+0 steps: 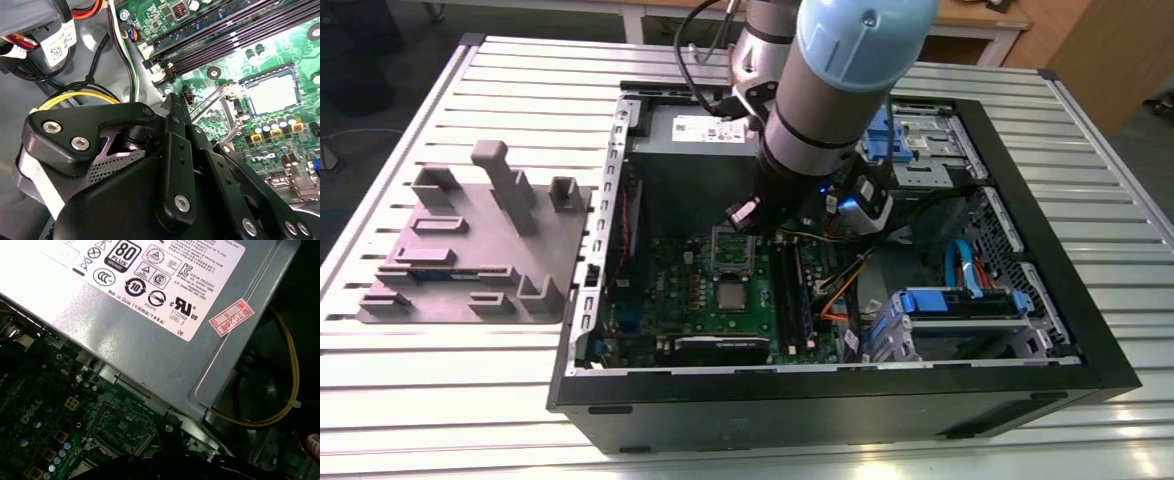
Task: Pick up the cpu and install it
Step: 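Close the cpu cover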
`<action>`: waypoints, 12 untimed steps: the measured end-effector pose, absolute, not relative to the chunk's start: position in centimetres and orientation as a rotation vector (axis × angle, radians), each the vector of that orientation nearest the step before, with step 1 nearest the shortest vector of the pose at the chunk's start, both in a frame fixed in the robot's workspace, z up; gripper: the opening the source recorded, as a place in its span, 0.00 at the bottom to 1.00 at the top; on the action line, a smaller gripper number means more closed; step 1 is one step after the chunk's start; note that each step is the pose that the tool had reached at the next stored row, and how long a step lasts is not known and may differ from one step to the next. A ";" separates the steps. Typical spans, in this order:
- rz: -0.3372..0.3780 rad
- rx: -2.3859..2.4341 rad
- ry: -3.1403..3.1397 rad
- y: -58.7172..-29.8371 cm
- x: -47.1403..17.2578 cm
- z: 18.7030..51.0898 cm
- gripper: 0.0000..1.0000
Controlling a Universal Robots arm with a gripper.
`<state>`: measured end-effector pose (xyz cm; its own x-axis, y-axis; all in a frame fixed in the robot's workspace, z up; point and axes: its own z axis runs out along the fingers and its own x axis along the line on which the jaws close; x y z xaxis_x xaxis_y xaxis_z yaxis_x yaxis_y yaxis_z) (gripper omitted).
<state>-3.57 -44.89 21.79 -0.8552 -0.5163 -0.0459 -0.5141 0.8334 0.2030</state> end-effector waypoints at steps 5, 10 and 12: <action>-0.303 0.853 -2.992 -44.8 -3.6 22.5 0.10; -0.299 0.899 -2.975 -44.8 -3.6 23.0 0.10; -0.290 0.923 -2.965 -44.8 -3.6 23.0 0.10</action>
